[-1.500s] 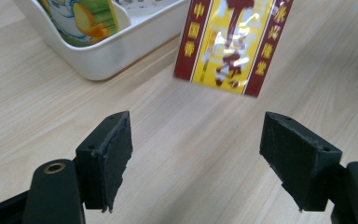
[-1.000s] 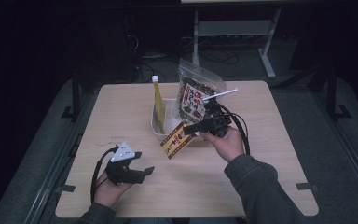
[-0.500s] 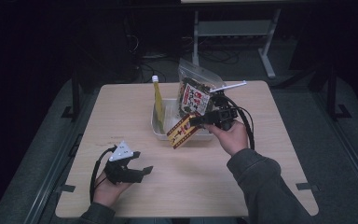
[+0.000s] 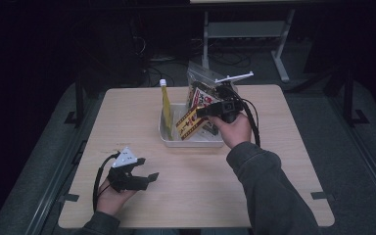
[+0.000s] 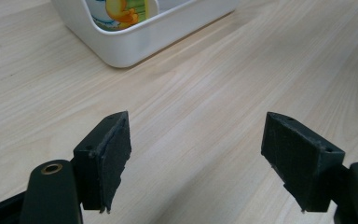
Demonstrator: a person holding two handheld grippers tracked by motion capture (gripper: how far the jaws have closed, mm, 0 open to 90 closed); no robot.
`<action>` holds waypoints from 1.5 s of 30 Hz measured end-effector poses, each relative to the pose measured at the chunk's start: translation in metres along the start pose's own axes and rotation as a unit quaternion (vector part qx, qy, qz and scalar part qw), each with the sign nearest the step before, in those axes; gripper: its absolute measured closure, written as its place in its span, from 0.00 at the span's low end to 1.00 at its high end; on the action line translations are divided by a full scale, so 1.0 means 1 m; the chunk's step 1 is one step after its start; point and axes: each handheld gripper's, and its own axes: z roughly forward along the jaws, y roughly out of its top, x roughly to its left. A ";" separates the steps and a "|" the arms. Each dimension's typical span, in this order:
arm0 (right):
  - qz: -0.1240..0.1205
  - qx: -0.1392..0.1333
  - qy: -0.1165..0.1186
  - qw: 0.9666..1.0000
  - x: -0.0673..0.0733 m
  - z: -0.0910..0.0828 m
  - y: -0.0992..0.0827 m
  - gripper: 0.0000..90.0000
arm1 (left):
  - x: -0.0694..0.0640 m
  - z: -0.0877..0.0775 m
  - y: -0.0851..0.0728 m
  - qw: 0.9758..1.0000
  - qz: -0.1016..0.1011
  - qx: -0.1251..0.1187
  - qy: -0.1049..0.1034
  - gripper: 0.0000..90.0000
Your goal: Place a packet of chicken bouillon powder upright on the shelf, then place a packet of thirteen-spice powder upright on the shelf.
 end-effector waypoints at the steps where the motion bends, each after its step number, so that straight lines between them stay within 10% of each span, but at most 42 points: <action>1: 0.001 -0.003 -0.002 1.000 0.001 0.002 0.001 0.76 | 0.000 0.000 0.000 1.000 -0.001 -0.001 0.000 0.26; 45: 0.064 -0.032 -0.093 0.993 0.019 0.063 0.028 0.76 | 0.009 -0.007 -0.003 1.000 -0.003 -0.007 -0.002 0.25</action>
